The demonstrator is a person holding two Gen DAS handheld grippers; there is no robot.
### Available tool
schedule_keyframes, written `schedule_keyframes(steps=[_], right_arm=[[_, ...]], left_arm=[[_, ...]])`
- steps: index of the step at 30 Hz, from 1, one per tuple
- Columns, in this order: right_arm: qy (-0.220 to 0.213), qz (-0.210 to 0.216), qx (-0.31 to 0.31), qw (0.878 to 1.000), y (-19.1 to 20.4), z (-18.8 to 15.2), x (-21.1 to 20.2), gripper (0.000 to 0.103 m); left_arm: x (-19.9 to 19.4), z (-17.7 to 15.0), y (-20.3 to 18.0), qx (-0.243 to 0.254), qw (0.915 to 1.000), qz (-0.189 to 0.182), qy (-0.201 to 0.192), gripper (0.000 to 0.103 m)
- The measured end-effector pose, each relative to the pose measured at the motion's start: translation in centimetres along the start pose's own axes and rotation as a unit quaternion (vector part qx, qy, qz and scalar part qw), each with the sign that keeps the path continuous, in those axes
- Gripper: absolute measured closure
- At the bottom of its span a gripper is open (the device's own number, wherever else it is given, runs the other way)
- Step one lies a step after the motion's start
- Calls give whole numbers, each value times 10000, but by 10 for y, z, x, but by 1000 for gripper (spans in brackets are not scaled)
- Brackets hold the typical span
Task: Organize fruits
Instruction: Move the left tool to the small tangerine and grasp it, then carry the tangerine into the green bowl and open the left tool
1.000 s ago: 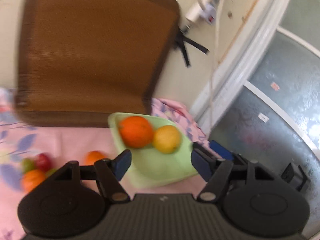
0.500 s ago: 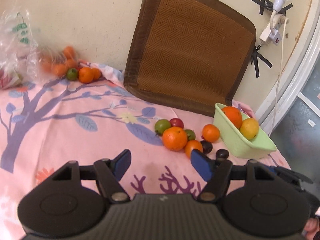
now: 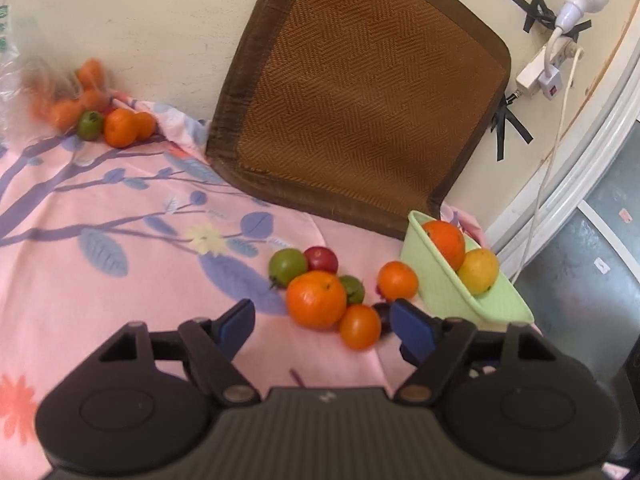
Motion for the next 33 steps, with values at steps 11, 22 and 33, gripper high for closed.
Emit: schedule_keyframes(steps=[11,22,33], right_arm=[[-318,-869,-677,9934,-23,16,14,73],[40,-90,-105,9999,1,0,5,73],[424,-80,-1289,9907,30,-13,30,72]], left_arm=[[24,-8,7,-319,9994,17,154,64],[-6,-14,13,-612,9979,-197,72,65],[-13,-12,10,-481,9987,-134,31,62]])
Point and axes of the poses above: each gripper's, at about its wrist camera, not at the fingertips, and x roughly the way its jaws point, y to its left, z to its top, the point moved 9 cm from there along x, roughly the way its jaws point, and after that the axes turned 9 degrees about -y, right-handed, at the moved point
